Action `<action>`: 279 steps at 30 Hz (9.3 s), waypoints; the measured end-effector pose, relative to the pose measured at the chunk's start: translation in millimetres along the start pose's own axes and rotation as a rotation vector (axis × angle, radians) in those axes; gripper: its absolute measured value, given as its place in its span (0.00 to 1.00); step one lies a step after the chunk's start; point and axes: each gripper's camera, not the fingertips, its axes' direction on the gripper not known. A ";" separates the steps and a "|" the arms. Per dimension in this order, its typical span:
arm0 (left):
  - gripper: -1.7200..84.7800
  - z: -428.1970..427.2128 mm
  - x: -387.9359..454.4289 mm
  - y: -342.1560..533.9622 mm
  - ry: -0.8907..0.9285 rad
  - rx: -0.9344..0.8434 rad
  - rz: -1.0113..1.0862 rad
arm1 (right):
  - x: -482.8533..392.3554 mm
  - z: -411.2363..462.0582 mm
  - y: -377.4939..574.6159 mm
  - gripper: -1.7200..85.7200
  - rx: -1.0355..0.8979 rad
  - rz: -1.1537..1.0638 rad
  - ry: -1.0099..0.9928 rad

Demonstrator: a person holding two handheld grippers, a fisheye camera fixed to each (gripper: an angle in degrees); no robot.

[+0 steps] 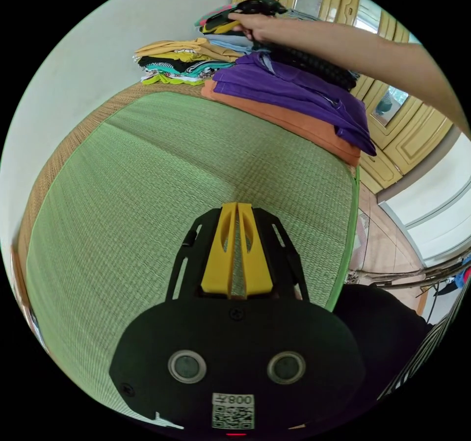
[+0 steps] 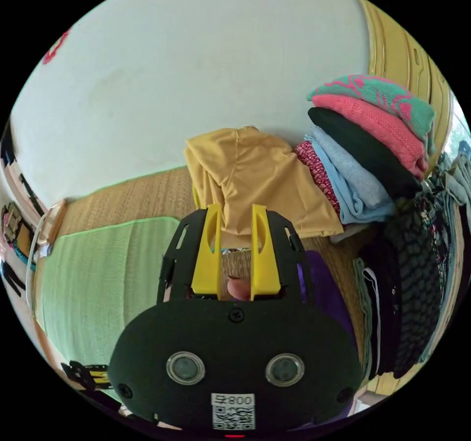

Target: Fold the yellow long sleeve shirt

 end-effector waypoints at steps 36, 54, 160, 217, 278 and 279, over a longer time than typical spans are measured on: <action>0.03 -83.6 -258.9 278.1 0.566 0.323 -0.448 | -167.0 -173.3 -9.9 0.03 -0.050 -0.220 -0.783; 0.07 -133.3 -327.9 463.9 0.613 0.367 -0.618 | -148.9 -289.2 47.3 0.07 -0.305 0.085 -0.416; 0.03 -414.4 -254.8 863.1 -0.016 0.882 -0.308 | -239.5 -398.2 -369.8 0.03 0.245 -0.564 -0.532; 0.05 -360.6 -666.6 656.9 0.218 -0.035 -0.781 | -293.1 183.5 125.0 0.06 -0.463 -0.060 -0.463; 0.02 -508.9 -748.8 532.0 -0.054 -0.009 -0.924 | -447.3 179.3 148.2 0.02 -0.456 -0.094 -0.073; 0.02 -517.4 -748.0 524.8 -0.061 0.014 -0.893 | -453.0 164.0 144.1 0.02 -0.385 -0.090 -0.107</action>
